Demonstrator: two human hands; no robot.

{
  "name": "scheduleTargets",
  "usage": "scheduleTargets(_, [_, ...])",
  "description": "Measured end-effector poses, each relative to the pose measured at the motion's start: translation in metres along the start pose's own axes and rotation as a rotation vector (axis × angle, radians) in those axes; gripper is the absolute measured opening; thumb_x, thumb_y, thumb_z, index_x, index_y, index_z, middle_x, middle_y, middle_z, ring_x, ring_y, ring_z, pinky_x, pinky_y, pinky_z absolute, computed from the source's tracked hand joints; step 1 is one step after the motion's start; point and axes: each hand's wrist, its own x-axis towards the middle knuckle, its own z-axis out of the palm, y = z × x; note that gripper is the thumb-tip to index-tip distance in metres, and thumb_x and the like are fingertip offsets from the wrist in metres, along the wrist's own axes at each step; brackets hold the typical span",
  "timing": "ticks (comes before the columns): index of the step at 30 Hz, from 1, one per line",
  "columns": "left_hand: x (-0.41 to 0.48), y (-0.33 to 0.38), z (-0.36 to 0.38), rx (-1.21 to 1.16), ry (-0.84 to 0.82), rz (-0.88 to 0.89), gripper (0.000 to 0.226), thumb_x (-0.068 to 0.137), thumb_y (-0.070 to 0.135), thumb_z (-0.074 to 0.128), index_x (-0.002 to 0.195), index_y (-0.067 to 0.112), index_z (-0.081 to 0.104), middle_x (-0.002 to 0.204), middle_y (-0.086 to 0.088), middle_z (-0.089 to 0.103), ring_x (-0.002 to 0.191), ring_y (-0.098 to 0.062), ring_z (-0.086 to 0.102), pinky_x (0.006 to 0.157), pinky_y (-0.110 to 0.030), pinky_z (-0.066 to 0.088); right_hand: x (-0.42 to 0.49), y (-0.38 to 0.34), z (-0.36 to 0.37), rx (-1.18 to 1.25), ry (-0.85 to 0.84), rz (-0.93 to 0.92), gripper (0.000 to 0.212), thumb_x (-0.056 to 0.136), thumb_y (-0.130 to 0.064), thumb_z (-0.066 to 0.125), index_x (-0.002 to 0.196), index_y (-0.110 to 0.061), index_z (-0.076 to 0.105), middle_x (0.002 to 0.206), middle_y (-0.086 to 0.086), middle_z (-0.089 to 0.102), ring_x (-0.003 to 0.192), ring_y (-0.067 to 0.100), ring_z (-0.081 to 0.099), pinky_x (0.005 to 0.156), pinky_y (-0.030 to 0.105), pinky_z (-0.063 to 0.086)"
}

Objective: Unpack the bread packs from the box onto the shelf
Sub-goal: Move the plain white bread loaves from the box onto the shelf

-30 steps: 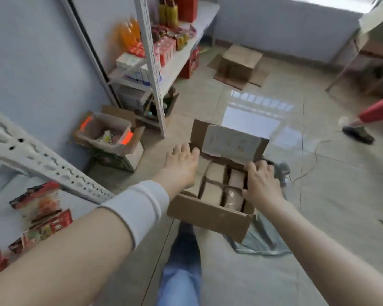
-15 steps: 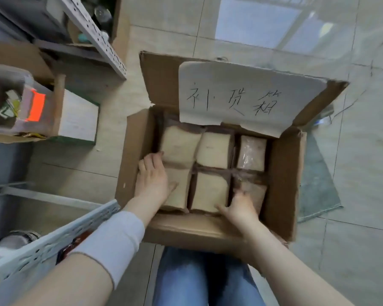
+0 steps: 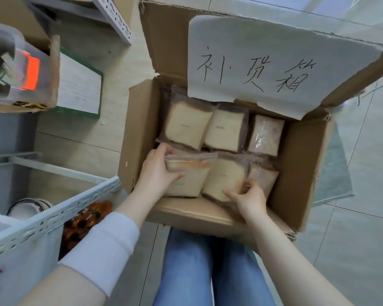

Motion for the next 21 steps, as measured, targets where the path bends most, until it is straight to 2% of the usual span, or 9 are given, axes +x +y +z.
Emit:
scheduleTargets(2, [-0.009, -0.002, -0.001, -0.141, 0.041, -0.036, 0.061, 0.065, 0.019, 0.083, 0.113, 0.021, 0.044, 0.109, 0.004, 0.052, 0.099, -0.014, 0.049, 0.081, -0.024, 0.038, -0.005, 0.004, -0.011, 0.027, 0.045, 0.008, 0.065, 0.067, -0.024, 0.082, 0.122, -0.003, 0.053, 0.118, 0.013, 0.063, 0.109, 0.029, 0.059, 0.098, 0.040, 0.046])
scheduleTargets(4, [-0.023, 0.000, -0.005, -0.248, 0.099, -0.059, 0.063, 0.064, 0.018, 0.084, 0.116, 0.017, 0.048, 0.106, 0.003, 0.055, 0.099, -0.015, 0.052, 0.080, -0.024, 0.042, -0.014, 0.007, -0.026, 0.076, 0.056, 0.005, 0.061, 0.068, -0.025, 0.081, 0.119, -0.002, 0.056, 0.116, 0.011, 0.064, 0.106, 0.027, 0.060, 0.093, 0.037, 0.048])
scheduleTargets(6, [-0.044, 0.006, -0.016, -0.386, 0.141, -0.044, 0.048, 0.066, 0.015, 0.082, 0.106, 0.016, 0.055, 0.095, 0.004, 0.061, 0.092, -0.015, 0.056, 0.071, -0.016, 0.045, -0.029, 0.011, -0.044, 0.158, 0.034, -0.024, 0.056, 0.069, -0.026, 0.080, 0.115, -0.003, 0.060, 0.112, 0.007, 0.065, 0.100, 0.023, 0.062, 0.086, 0.032, 0.049])
scheduleTargets(8, [-0.076, 0.014, -0.035, -0.499, 0.194, 0.002, 0.035, 0.068, 0.015, 0.080, 0.094, 0.023, 0.058, 0.086, 0.010, 0.062, 0.084, -0.012, 0.058, 0.066, -0.011, 0.045, -0.054, 0.012, -0.062, 0.205, -0.007, -0.097, 0.050, 0.071, -0.024, 0.079, 0.113, -0.004, 0.063, 0.106, 0.006, 0.068, 0.089, 0.018, 0.063, 0.077, 0.029, 0.048])
scheduleTargets(10, [-0.118, 0.019, -0.057, -0.572, 0.276, 0.027, 0.035, 0.070, 0.018, 0.078, 0.096, 0.026, 0.057, 0.086, 0.013, 0.061, 0.083, -0.006, 0.058, 0.064, -0.008, 0.046, -0.087, 0.009, -0.078, 0.216, -0.057, -0.198, 0.040, 0.073, -0.020, 0.077, 0.108, -0.004, 0.065, 0.100, 0.006, 0.069, 0.077, 0.014, 0.062, 0.065, 0.023, 0.045])
scheduleTargets(13, [-0.197, 0.025, -0.091, -0.656, 0.491, 0.088, 0.038, 0.072, 0.017, 0.076, 0.105, 0.014, 0.057, 0.080, 0.012, 0.057, 0.071, 0.008, 0.055, 0.056, -0.001, 0.041, -0.148, 0.004, -0.095, 0.259, -0.156, -0.327, 0.037, 0.072, -0.016, 0.076, 0.106, -0.006, 0.066, 0.102, 0.009, 0.070, 0.091, 0.024, 0.067, 0.070, 0.027, 0.052])
scheduleTargets(15, [-0.260, 0.024, -0.113, -0.715, 0.642, 0.150, 0.028, 0.073, 0.012, 0.075, 0.092, 0.014, 0.055, 0.069, 0.012, 0.051, 0.056, 0.009, 0.052, 0.052, -0.002, 0.037, -0.200, 0.001, -0.103, 0.220, -0.208, -0.434, 0.036, 0.072, -0.016, 0.077, 0.105, -0.008, 0.066, 0.101, 0.007, 0.071, 0.094, 0.025, 0.067, 0.076, 0.030, 0.054])
scheduleTargets(17, [-0.327, 0.018, -0.140, -0.772, 0.769, 0.198, 0.022, 0.073, 0.011, 0.075, 0.078, 0.016, 0.054, 0.059, 0.017, 0.050, 0.048, 0.011, 0.050, 0.051, -0.003, 0.036, -0.259, -0.006, -0.106, 0.196, -0.267, -0.537, 0.035, 0.072, -0.017, 0.076, 0.104, -0.010, 0.065, 0.095, 0.002, 0.071, 0.089, 0.019, 0.068, 0.073, 0.028, 0.056])
scheduleTargets(21, [-0.455, -0.022, -0.195, -0.920, 1.007, 0.243, 0.024, 0.067, 0.025, 0.077, 0.083, 0.023, 0.059, 0.064, 0.016, 0.064, 0.061, 0.009, 0.058, 0.065, -0.011, 0.046, -0.388, -0.017, -0.095, 0.134, -0.398, -0.733, 0.029, 0.076, -0.013, 0.073, 0.103, -0.007, 0.065, 0.085, -0.002, 0.071, 0.061, 0.003, 0.069, 0.054, 0.014, 0.056])
